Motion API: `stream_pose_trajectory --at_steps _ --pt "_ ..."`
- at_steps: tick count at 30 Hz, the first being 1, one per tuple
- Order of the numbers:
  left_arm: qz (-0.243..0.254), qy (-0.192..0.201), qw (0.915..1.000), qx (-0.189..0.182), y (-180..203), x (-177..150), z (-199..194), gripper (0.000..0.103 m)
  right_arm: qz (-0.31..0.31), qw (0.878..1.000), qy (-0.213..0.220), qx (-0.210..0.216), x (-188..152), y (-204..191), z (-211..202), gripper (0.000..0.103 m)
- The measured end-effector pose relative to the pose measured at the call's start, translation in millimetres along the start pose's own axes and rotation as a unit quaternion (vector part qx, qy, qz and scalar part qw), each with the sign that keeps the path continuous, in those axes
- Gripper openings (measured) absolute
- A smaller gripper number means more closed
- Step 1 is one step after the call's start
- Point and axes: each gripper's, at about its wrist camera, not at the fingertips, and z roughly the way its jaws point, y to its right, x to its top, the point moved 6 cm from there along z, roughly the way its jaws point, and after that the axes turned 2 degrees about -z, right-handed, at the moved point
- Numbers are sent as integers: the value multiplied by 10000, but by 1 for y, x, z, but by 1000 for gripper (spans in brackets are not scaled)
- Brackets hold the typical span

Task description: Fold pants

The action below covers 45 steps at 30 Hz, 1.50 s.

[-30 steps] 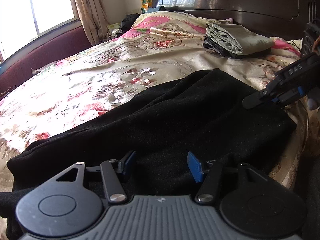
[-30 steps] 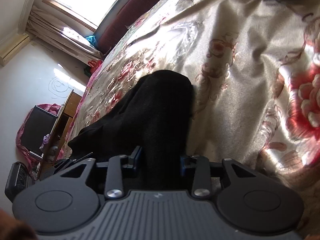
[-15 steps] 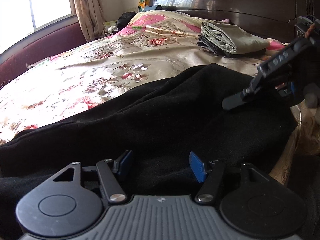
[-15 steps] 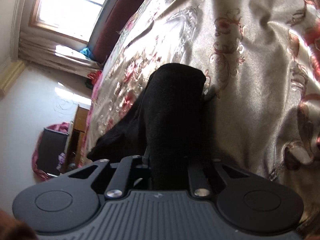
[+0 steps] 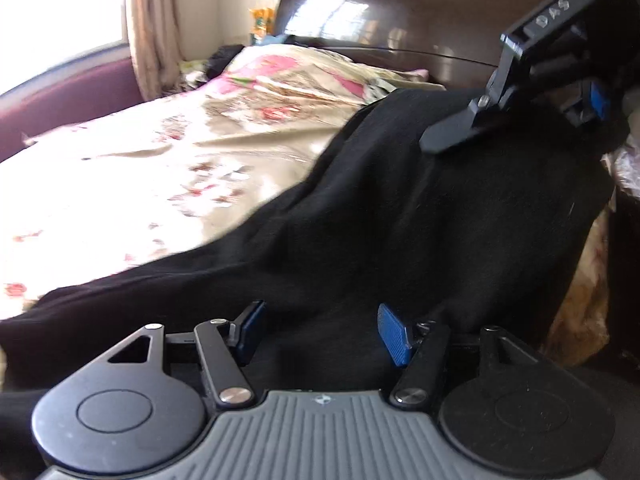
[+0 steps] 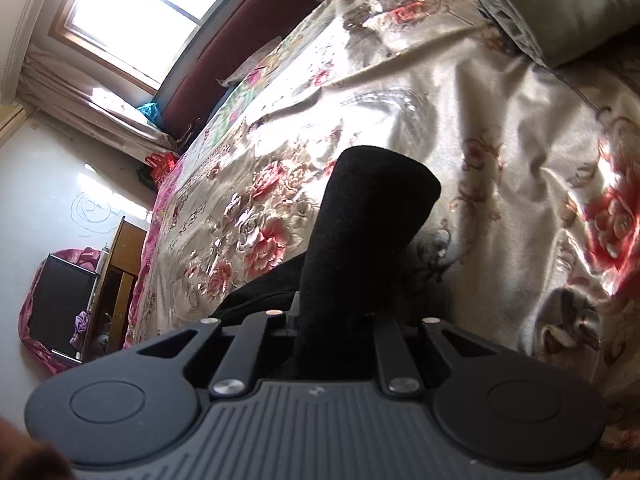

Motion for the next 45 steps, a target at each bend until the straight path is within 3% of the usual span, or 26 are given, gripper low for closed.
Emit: stream_pose_trajectory --at_steps 4,6,11,14,17,21,27,31,35,41,45 --pt "-160 12 9979 635 -52 -17 -29 74 -635 9976 16 -271 -5 -55 16 15" --pt "-291 -19 9969 734 -67 -28 -37 74 -888 9952 -43 -404 -14 -84 33 15" --pt "-454 323 9956 757 -69 -42 -55 74 -1698 9828 -459 -565 -56 -147 97 15" --pt "-718 377 9946 648 -73 -48 -62 74 -2295 9672 -752 -789 -88 -172 138 16" --pt "-489 345 9956 716 -72 -54 -65 74 -3080 9397 -957 -1135 -116 -183 167 16" --pt "-521 381 9959 633 -71 -61 -73 74 -3571 9185 -1123 -1275 -134 -186 186 23" --pt "-1034 639 9914 478 -79 -64 -94 75 -2991 9432 -1090 -945 -123 -194 193 40" --pt "-1325 736 9874 457 -81 -63 -103 75 -2788 9538 -1008 -488 -112 -207 185 41" --pt "-1500 728 9838 664 -86 -72 -116 75 -2622 9605 -932 42 -96 -220 172 40" --pt "-1699 1017 9715 1303 -107 -72 -147 75 -3323 9405 -577 -416 -68 -215 185 40" --pt "-1523 1285 9707 1346 -117 -55 -147 75 -3545 9299 -733 -657 -62 -202 215 40"
